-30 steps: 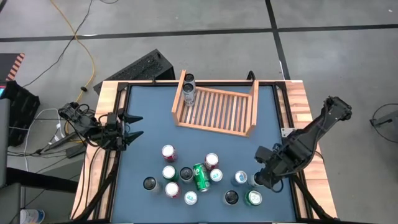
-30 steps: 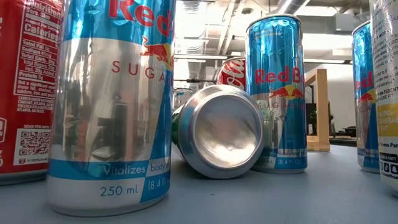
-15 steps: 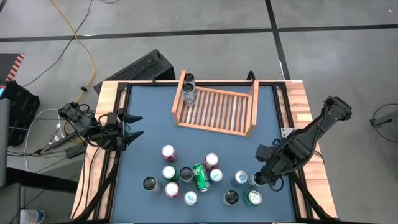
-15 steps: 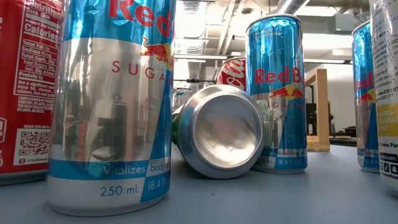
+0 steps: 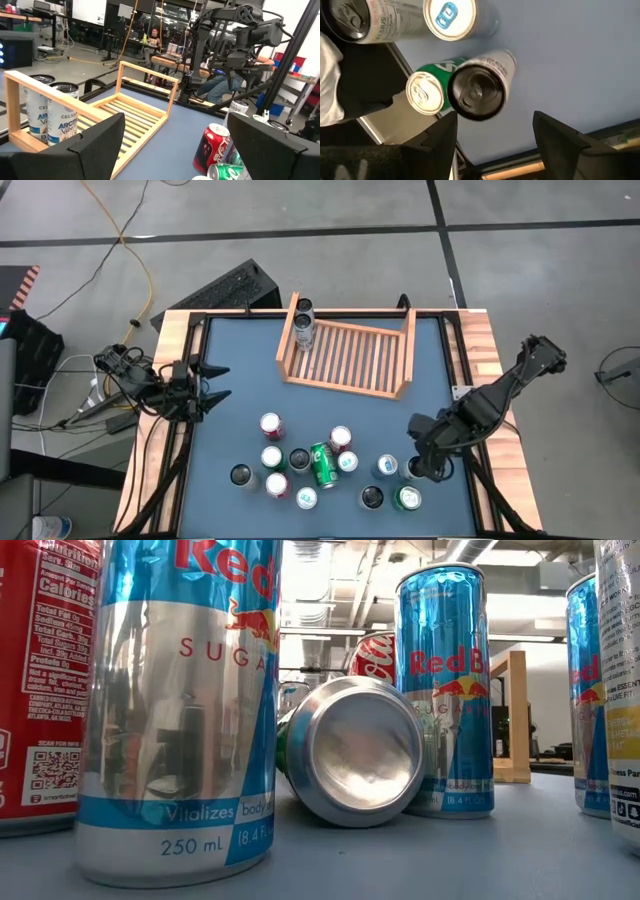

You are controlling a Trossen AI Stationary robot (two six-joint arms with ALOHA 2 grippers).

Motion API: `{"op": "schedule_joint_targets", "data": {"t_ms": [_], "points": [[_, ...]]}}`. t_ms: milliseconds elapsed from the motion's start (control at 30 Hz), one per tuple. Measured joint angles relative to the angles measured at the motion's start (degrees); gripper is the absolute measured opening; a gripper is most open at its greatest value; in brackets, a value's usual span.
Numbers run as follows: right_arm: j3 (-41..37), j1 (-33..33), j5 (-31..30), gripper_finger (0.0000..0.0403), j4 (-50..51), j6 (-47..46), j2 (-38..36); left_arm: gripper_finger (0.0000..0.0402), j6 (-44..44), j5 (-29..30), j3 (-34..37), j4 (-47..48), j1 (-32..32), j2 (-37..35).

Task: Place canned beverage on shelf
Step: Put the white blue soda can on the shelf aligned with the other white blue soda can

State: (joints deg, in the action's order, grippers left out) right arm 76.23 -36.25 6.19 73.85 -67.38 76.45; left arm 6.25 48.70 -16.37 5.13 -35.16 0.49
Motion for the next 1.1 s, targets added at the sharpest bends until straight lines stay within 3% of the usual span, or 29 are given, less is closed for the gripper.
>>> {"op": "schedule_joint_targets", "data": {"t_ms": [167,367,1000,1100], "points": [[0.0,0.18,0.05,0.0246,-0.16,1.67,1.94,0.0341,0.03,-0.25,-0.02,0.85,0.01,-0.01],[0.0,3.06,4.31,0.0254,-0.17,3.41,3.54,0.0341,0.51,-0.47,-0.02,1.18,0.0,-0.01],[0.0,6.45,6.57,0.0323,-1.64,5.96,3.19,0.0341,1.27,-1.87,-0.02,1.75,0.0,0.0],[0.0,6.41,9.14,0.0335,-4.34,5.95,3.19,0.0341,1.83,-1.85,-0.01,1.64,0.0,0.0]]}}
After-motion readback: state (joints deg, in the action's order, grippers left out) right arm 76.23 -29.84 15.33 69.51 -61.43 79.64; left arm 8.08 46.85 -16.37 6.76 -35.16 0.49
